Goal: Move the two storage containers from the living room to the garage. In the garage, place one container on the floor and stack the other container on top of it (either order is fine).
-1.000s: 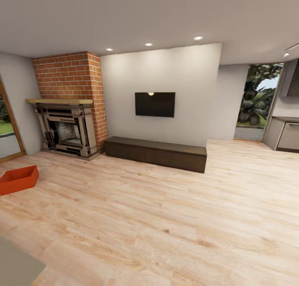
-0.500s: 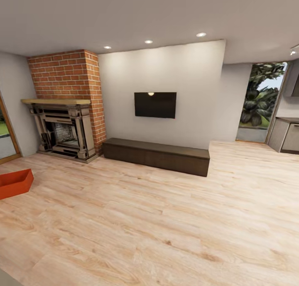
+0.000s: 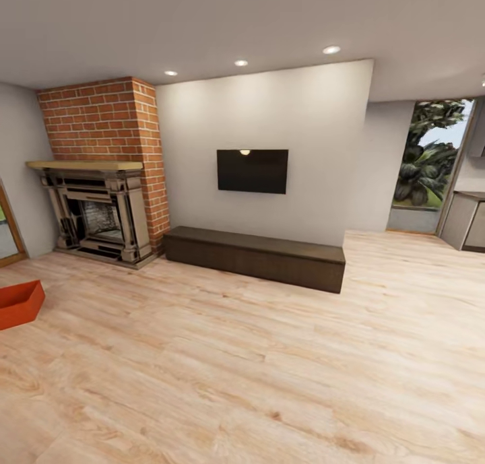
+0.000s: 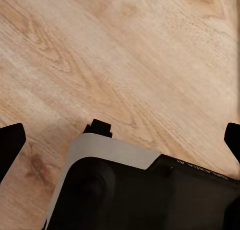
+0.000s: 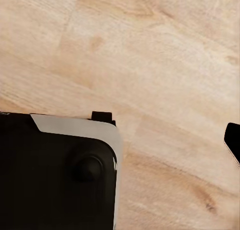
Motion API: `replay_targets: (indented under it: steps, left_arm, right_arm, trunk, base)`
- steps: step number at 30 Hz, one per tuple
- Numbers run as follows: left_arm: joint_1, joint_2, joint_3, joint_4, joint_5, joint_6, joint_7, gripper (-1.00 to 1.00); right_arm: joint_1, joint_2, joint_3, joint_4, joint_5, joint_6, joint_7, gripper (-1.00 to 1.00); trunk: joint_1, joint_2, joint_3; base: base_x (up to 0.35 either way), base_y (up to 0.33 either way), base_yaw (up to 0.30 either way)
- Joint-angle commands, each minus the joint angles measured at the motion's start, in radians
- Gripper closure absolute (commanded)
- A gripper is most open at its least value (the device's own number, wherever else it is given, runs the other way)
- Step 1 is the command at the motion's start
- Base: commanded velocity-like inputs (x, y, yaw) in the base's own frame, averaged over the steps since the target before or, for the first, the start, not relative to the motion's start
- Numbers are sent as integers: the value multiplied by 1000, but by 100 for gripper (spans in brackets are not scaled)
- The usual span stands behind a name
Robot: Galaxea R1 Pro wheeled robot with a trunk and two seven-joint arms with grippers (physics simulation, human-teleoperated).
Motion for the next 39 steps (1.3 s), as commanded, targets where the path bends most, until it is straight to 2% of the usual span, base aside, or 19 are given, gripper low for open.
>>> replay_targets:
  steps: [1,20,25,39]
  left_arm:
    - [-1,0,-4,0,5,-3,2,-100]
    - [-1,0,-4,0,5,-7,2,-100]
    - [-1,0,-4,0,5,-7,2,-100]
    - [-1,0,-4,0,5,-6,2,-100]
  right_arm:
    - [-1,1,8,3,-7,-5,-1,-100]
    - [-1,-8,4,3,-15,-5,13,-100]
    - [-1,-8,17,3,-5,-5,14,-100]
    - [-1,4,8,3,-11,0,-2,-100]
  trunk:
    - [1,-1,-1]
    - [1,-1,-1]
    - [1,-1,-1]
    - [1,-1,-1]
  base:
    - [327,0,0]
    - [327,0,1]
    - [327,0,9]
    - [327,0,261]
